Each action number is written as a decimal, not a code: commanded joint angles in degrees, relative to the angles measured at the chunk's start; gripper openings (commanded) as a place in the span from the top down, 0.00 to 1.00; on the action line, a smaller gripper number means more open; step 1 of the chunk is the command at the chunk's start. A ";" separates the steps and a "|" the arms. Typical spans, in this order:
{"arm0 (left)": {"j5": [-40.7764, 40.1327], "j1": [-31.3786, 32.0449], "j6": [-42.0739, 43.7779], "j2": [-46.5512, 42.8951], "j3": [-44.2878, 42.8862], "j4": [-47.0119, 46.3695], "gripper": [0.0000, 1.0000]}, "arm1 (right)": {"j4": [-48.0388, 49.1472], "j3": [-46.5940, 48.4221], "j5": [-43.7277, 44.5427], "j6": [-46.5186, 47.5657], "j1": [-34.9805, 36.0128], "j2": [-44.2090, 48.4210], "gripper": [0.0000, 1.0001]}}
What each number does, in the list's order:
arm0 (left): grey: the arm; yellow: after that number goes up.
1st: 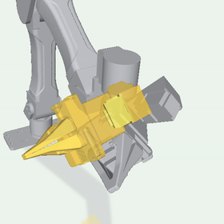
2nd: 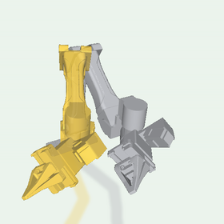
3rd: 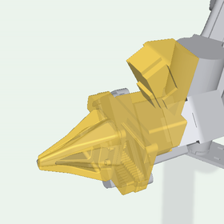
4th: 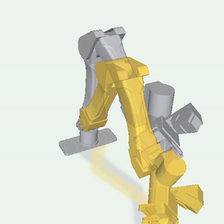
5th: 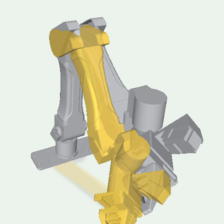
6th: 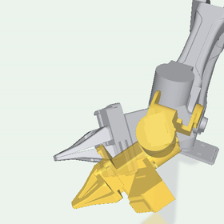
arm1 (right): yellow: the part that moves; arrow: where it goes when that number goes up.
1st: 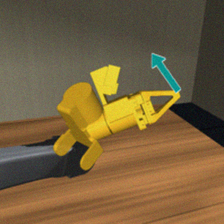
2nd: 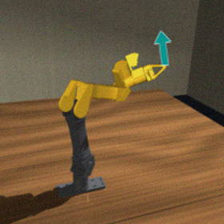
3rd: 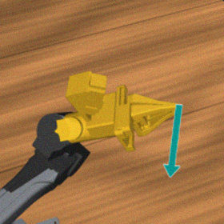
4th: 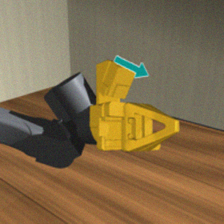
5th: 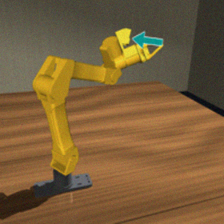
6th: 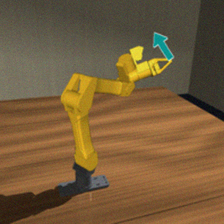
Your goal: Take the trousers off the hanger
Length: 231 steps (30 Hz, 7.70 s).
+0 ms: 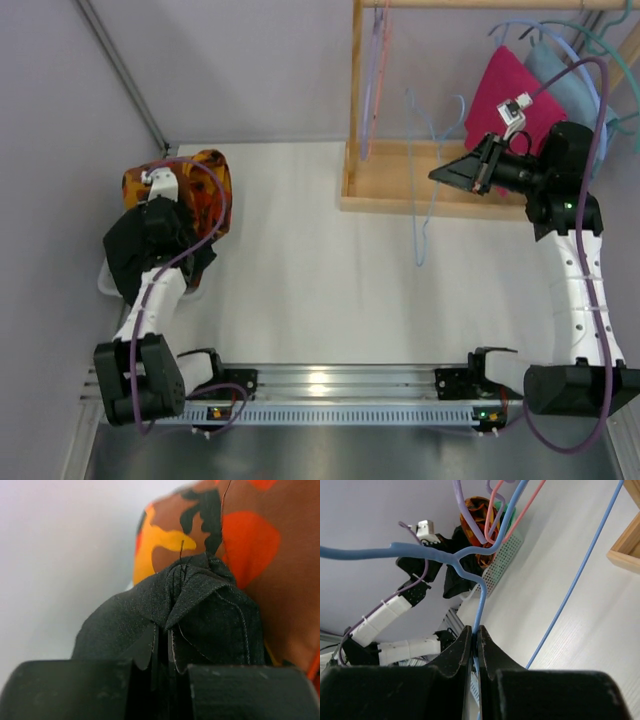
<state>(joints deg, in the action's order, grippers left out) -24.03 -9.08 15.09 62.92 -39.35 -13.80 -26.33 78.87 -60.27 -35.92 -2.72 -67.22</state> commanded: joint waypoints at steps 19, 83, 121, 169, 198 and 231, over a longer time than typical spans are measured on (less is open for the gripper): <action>14.00 -0.06 -10.87 -9.30 -9.85 11.51 0.02 | -8.39 32.65 16.14 -0.73 1.93 -16.09 1.00; 17.18 0.12 -17.38 -14.49 -13.29 19.69 0.02 | -3.10 61.93 39.78 5.51 10.19 -48.00 0.98; 25.68 0.03 -18.34 -14.67 -14.17 20.13 0.02 | -6.71 45.86 38.30 17.72 12.92 -27.01 0.01; 29.57 23.94 -6.92 -7.81 -19.80 12.04 0.02 | -8.74 40.14 26.35 13.43 -22.60 -22.60 0.10; 29.57 25.69 -8.41 -7.37 -19.45 12.13 0.02 | 38.88 30.03 6.13 -31.12 -17.85 -28.76 0.96; 41.61 30.78 -4.99 -11.59 -12.07 8.01 0.02 | 65.53 12.20 0.24 -43.09 -16.18 -9.26 1.00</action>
<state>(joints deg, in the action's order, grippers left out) 12.32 20.01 8.36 52.34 -52.64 -0.47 24.69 90.98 -60.42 -81.87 -19.66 -85.01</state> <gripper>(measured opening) 0.983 0.088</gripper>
